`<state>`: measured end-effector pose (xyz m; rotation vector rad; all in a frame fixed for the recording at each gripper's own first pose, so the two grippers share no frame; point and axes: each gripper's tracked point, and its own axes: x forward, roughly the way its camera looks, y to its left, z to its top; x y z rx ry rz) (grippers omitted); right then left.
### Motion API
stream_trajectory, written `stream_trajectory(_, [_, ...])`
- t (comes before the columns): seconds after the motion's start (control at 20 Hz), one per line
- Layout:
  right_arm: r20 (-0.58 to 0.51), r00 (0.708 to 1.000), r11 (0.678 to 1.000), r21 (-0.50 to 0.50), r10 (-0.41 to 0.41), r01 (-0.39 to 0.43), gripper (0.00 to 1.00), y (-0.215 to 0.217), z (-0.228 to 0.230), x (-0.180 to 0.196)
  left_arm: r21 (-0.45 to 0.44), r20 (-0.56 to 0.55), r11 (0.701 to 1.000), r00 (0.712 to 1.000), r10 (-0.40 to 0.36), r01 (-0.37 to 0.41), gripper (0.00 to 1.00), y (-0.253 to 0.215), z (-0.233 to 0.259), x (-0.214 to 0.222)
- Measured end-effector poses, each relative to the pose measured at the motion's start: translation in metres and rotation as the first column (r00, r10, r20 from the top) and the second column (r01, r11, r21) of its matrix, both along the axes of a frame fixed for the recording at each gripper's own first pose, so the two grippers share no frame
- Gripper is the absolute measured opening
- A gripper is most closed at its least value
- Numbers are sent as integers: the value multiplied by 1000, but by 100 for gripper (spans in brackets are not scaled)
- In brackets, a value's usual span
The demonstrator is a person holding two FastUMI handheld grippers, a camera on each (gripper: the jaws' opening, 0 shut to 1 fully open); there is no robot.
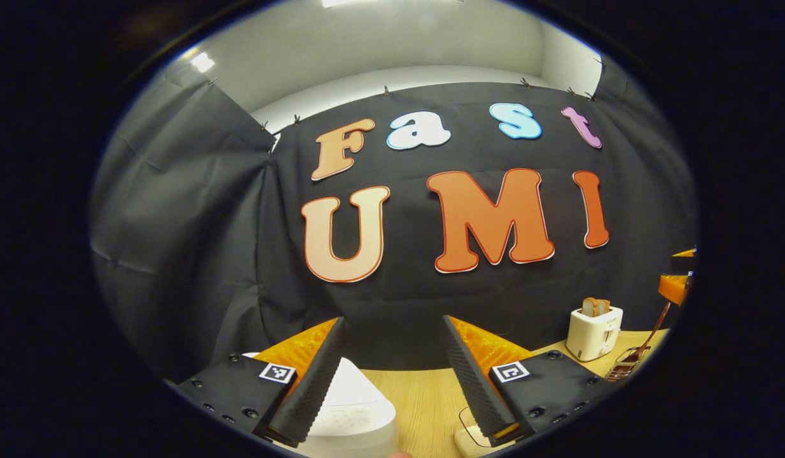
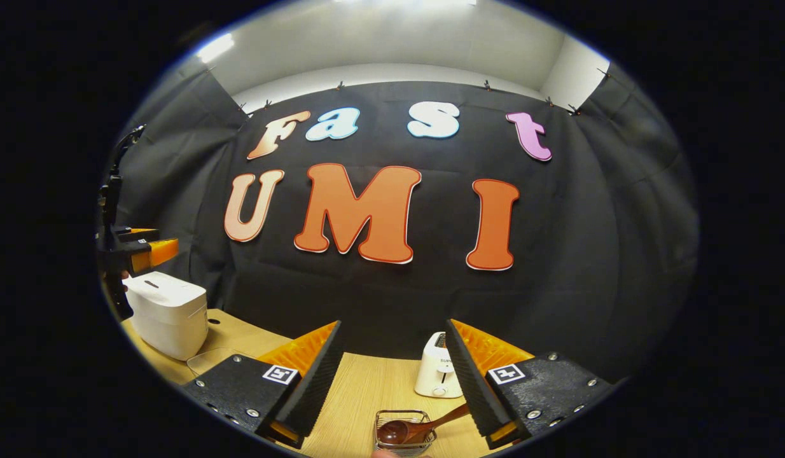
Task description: Close the left gripper, press the button to open the rice cooker; take a wooden spoon from the chopstick holder with the right hand, scoop a spoonful of rice and pour it into the rice cooker, then put the wooden spoon back into the chopstick holder.
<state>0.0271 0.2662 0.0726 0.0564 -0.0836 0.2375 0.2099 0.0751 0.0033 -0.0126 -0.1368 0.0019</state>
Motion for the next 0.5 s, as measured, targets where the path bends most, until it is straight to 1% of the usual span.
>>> stream_trajectory(0.15, [-2, 1000, 1000, 10, 0, 0, 93, -3, -1, -1, -22, 13, 1000, 1000, -3, 3, 96, -3, 3, -5])
stream_trajectory(0.5, [-6, 1000, 999, 32, 17, -17, 93, 1, -4, 0, -17, 15, 1000, 1000, -5, 5, 95, -9, -1, -11])
